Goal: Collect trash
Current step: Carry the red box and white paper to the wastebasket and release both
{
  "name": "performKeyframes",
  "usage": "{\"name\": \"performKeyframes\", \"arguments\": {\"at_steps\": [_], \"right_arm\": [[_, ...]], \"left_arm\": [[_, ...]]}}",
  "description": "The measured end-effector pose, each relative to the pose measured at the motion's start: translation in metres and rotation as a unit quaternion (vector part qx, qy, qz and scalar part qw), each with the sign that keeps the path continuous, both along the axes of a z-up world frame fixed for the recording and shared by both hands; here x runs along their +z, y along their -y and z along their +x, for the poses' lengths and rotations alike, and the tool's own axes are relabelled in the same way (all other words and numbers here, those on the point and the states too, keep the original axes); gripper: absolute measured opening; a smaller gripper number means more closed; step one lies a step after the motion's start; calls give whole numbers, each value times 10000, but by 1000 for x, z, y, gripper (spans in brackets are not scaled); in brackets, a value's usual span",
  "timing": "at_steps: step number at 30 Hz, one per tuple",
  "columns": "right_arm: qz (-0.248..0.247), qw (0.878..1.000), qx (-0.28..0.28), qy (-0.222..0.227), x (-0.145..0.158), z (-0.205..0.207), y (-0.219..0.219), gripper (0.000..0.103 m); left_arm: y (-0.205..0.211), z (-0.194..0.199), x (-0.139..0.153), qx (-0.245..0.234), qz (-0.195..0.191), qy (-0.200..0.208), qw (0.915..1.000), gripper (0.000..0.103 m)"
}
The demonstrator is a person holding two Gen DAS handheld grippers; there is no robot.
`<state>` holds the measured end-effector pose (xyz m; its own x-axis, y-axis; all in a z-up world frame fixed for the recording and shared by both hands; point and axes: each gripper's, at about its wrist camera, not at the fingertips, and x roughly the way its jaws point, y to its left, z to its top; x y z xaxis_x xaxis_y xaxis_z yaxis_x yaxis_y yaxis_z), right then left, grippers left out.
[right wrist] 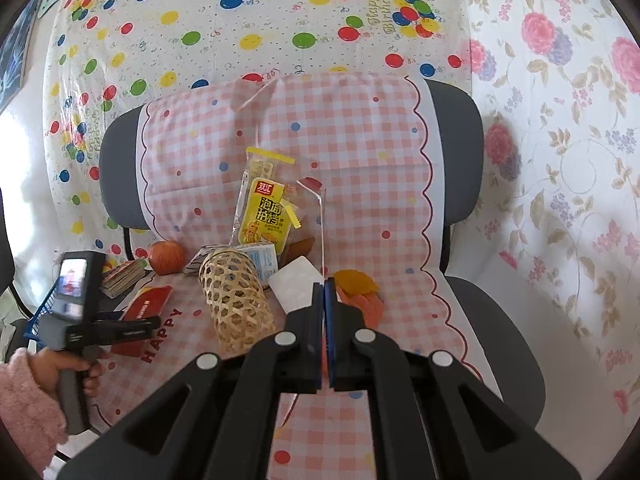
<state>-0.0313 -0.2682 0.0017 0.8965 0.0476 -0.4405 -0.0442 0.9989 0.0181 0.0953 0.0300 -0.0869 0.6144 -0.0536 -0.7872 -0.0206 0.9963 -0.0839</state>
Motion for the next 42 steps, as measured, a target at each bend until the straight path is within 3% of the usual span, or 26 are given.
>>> {"name": "performKeyframes", "arguments": {"at_steps": [8,14,30,42], "right_arm": [[15,9998,-178,-47,-4,-19,10,1],[-57,9992,-389,-15,-4,-53,20,1],[-116,9892,-1445,-224,-35,-172,68,1],[-3,9725,-2218,-710,-86,-237,110,1]], "left_arm": [[36,-85,64,-791,-399,788,9929,77],[80,-129,78,-1511,-566,1019,9816,77],[180,-204,37,-2992,-811,865,9468,77],[258,-253,0,-4044,-791,491,9098,77]]}}
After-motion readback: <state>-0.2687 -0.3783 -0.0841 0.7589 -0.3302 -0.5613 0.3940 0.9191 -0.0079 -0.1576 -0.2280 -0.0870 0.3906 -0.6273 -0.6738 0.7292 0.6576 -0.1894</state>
